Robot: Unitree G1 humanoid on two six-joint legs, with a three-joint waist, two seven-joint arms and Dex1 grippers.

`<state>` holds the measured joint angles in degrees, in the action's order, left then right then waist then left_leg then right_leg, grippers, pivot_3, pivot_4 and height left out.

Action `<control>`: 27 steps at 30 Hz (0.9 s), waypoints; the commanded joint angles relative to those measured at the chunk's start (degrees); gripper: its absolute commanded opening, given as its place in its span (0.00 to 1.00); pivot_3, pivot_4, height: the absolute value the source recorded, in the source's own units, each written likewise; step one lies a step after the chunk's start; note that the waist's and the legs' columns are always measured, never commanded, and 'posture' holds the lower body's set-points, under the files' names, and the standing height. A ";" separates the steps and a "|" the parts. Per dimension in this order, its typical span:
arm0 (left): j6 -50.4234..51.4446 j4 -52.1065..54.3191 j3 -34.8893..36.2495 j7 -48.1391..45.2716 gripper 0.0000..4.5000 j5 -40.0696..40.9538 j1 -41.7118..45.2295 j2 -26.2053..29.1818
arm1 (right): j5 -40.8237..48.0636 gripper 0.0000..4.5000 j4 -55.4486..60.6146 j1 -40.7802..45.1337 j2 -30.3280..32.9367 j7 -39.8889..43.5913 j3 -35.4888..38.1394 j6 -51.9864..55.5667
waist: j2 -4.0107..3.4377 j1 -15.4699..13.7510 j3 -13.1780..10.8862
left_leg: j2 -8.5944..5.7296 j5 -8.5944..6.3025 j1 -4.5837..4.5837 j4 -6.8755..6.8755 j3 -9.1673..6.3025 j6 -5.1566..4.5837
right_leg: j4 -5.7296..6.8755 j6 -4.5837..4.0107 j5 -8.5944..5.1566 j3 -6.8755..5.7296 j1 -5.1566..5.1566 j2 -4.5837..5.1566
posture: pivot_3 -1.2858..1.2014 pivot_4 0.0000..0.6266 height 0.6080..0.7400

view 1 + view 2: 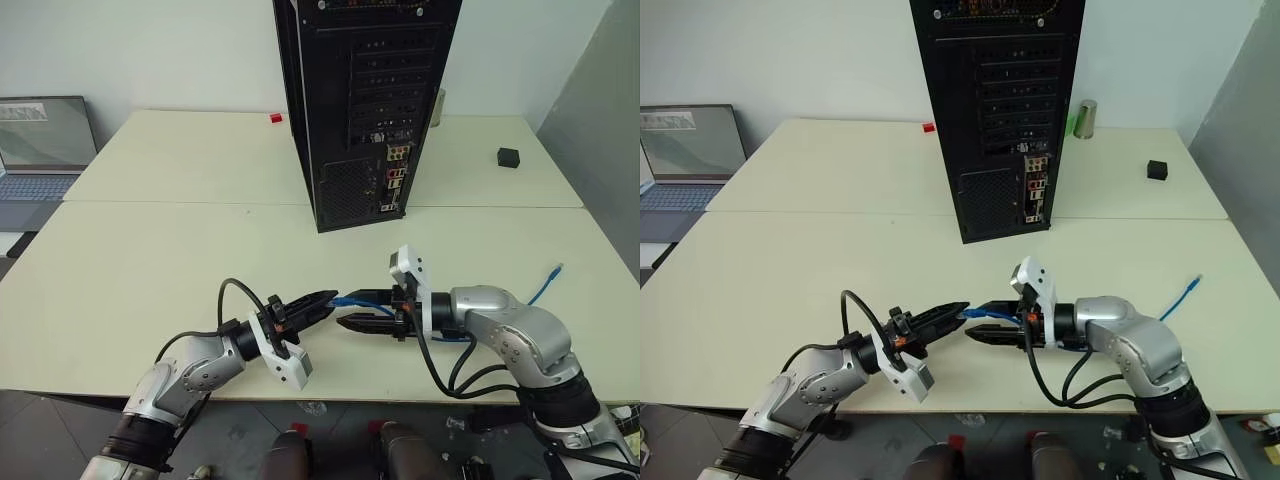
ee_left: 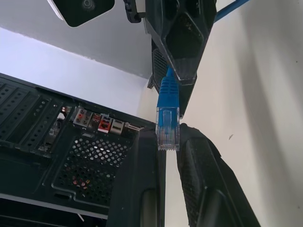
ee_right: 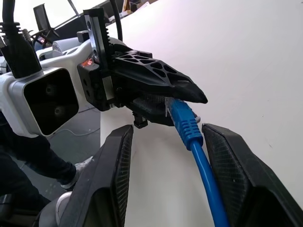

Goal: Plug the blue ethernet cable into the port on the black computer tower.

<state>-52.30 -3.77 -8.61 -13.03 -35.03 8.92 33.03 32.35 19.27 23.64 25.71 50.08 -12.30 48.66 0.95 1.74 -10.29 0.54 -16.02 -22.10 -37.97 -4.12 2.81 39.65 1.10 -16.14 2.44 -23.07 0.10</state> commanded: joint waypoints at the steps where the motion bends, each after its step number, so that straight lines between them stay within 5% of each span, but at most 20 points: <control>1: 0.07 2.45 0.03 1.09 0.06 0.01 0.29 0.57 | 1.21 0.58 0.00 1.09 -0.40 -0.46 1.78 -0.57 | 0.00 0.00 0.00 | 0.00 0.00 0.00 0.00 0.00 0.00 | 0.00 0.00 0.00 0.00 0.00 0.00 | 0.52 0.24 1.00; 3: 0.21 2.61 0.04 1.16 0.06 0.03 0.20 0.59 | 1.29 0.58 -0.31 1.20 -0.40 -0.68 1.84 -0.71 | 0.00 0.00 0.00 | 0.00 0.00 0.00 0.00 0.00 0.00 | 0.00 0.00 0.00 0.00 0.00 0.00 | 0.52 0.24 1.00; 5: 0.39 2.83 0.13 1.32 0.06 -0.06 0.07 0.60 | 1.32 0.43 -0.55 1.27 -0.44 -0.83 1.86 -0.71 | 0.00 0.00 0.00 | 0.00 0.00 0.00 0.00 0.00 0.00 | 0.01 0.00 0.00 0.00 0.00 0.00 | 0.52 0.24 1.00; 18: 0.18 3.64 0.32 2.78 0.06 -1.30 -0.92 1.42 | 2.91 0.45 -1.16 1.52 -0.90 -0.94 2.65 0.06 | 0.00 0.01 0.00 | 0.00 0.00 0.00 0.00 0.00 0.00 | 0.01 0.00 0.00 0.01 0.00 0.00 | 0.52 0.24 1.00; 27: 0.44 3.23 0.38 3.88 0.06 -1.40 -1.07 2.02 | 2.35 0.02 -0.96 1.23 -0.42 -0.91 2.31 -1.07 | 0.00 0.01 0.00 | 0.00 0.00 0.00 0.00 0.00 0.00 | 0.01 0.00 0.00 0.00 0.00 0.00 | 0.52 0.24 1.00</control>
<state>-51.45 -2.18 -8.57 -10.47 -36.66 7.90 34.70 34.76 17.10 24.09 24.81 49.16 -10.77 48.92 0.94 1.75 -10.29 0.54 -16.02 -22.10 -37.97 -4.12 2.81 39.66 1.10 -16.14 2.44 -23.07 0.10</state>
